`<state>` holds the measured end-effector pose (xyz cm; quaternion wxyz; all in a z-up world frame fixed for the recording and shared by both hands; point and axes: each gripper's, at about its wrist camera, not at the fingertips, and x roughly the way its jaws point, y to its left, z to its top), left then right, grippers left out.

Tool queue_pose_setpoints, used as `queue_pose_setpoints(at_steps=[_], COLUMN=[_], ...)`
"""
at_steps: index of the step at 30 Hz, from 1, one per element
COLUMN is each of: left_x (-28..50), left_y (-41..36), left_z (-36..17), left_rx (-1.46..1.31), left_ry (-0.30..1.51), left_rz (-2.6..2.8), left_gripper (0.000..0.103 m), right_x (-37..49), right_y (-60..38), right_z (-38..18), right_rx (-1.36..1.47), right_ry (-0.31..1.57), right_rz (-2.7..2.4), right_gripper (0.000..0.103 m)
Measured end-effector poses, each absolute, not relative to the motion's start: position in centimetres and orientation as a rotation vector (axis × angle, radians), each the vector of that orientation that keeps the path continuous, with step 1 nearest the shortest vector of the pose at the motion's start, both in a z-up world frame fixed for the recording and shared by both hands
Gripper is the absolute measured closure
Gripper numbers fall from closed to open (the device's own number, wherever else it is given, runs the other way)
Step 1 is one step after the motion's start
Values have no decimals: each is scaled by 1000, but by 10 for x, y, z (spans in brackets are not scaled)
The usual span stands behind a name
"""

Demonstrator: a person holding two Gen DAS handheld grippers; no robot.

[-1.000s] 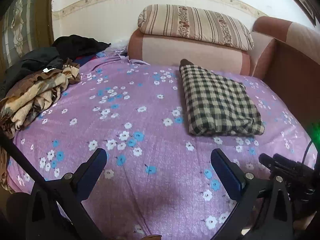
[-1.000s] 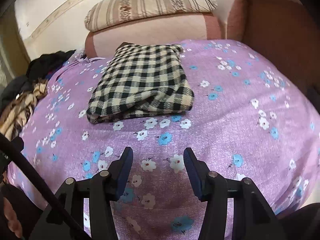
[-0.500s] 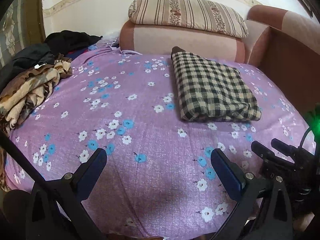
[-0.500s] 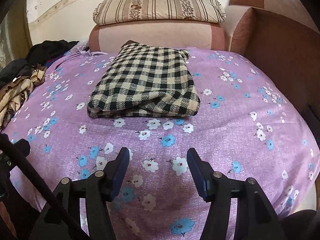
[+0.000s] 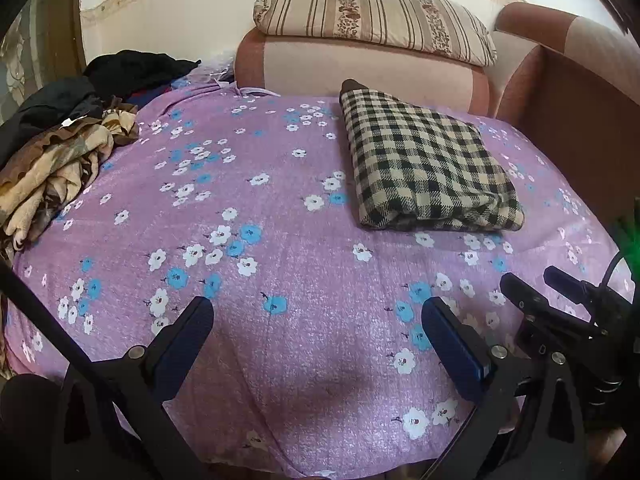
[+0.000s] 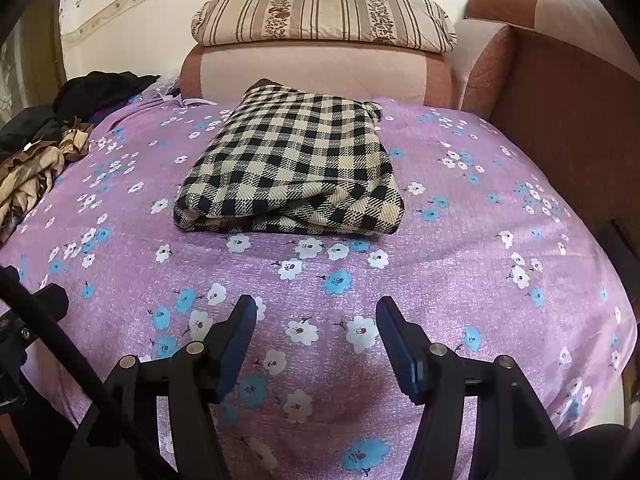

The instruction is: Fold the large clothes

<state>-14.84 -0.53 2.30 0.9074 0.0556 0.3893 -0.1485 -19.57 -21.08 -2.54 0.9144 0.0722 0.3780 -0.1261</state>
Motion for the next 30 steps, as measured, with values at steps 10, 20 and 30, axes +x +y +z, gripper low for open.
queue_pose_setpoints(at_steps=[10,20,30], left_x=[-150,-151,-151], left_y=[-7,-8,-9], left_z=[21,17,14], left_rx=[118,120,122], left_ry=[808,828,837], left_rz=[-309,-316,-316], left_gripper=[0,0,0], right_x=[-194,-194,-195], right_y=[-213,-214,-214], right_z=[-28,-30,-30], right_rx=[151,155,153], right_ry=[789,798,791], right_rz=[-274,-284,-289], right_gripper=[36,34,34])
